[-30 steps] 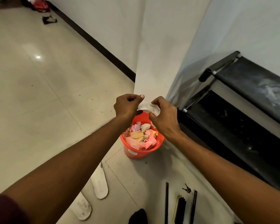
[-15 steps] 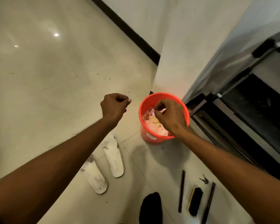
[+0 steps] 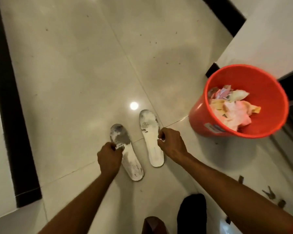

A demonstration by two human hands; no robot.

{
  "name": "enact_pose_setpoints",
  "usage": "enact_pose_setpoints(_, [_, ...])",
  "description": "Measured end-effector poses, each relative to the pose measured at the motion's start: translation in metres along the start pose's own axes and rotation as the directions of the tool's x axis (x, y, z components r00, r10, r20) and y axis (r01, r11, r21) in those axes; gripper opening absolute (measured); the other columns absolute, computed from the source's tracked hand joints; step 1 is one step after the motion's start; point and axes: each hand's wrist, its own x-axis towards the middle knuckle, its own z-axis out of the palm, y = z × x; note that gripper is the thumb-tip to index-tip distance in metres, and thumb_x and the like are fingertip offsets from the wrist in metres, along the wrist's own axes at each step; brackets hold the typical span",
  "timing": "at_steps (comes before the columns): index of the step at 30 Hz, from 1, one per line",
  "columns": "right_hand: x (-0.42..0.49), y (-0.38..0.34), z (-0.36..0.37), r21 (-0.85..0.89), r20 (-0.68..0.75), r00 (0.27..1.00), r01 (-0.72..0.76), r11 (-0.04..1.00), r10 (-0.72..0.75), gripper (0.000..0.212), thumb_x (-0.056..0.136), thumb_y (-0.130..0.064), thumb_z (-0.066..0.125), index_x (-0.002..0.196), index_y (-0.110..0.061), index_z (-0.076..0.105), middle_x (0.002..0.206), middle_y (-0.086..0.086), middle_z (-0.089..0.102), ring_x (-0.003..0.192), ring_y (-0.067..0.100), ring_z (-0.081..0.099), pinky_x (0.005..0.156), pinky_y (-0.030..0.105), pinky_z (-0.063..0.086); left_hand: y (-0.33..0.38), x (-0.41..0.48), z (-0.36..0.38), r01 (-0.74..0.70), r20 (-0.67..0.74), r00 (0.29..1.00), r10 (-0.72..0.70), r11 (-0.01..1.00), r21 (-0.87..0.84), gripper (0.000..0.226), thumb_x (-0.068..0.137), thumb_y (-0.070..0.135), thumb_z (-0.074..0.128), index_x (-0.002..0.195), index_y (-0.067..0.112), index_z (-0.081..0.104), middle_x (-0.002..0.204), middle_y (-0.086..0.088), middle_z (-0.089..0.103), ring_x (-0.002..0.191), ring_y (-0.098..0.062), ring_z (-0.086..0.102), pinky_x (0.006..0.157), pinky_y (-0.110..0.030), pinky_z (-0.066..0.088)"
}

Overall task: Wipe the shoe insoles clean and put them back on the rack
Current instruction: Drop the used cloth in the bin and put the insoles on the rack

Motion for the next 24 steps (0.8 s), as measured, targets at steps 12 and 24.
enact_pose_setpoints(12, [-0.02, 0.031, 0.053, 0.152, 0.033, 0.934, -0.356, 0.922, 0.355, 0.011, 0.089, -0.013, 0.068, 0.096, -0.008, 0.061, 0.1, 0.011, 0.068, 0.085, 0.025, 0.064, 0.071, 0.035, 0.056, -0.069, -0.028, 0.047, 0.351, 0.151, 0.935, -0.322, 0.907, -0.235, 0.021, 0.08, 0.028, 0.084, 0.078, 0.012, 0.071, 0.071, -0.008, 0.076, 0.067, -0.028, 0.076, 0.076, -0.047, 0.064])
enact_pose_setpoints(24, [-0.099, -0.062, -0.153, 0.342, -0.254, 0.953, -0.072, 0.937, 0.166, 0.01, 0.084, -0.017, 0.071, 0.086, -0.022, 0.062, 0.077, -0.005, 0.065, 0.072, 0.015, 0.063, 0.061, 0.031, 0.052, 0.099, -0.088, -0.101, -0.188, 0.062, 0.968, 0.242, 0.869, -0.457, 0.016, 0.089, 0.005, 0.074, 0.086, 0.012, 0.061, 0.081, -0.017, 0.074, 0.077, -0.033, 0.076, 0.058, -0.043, 0.064])
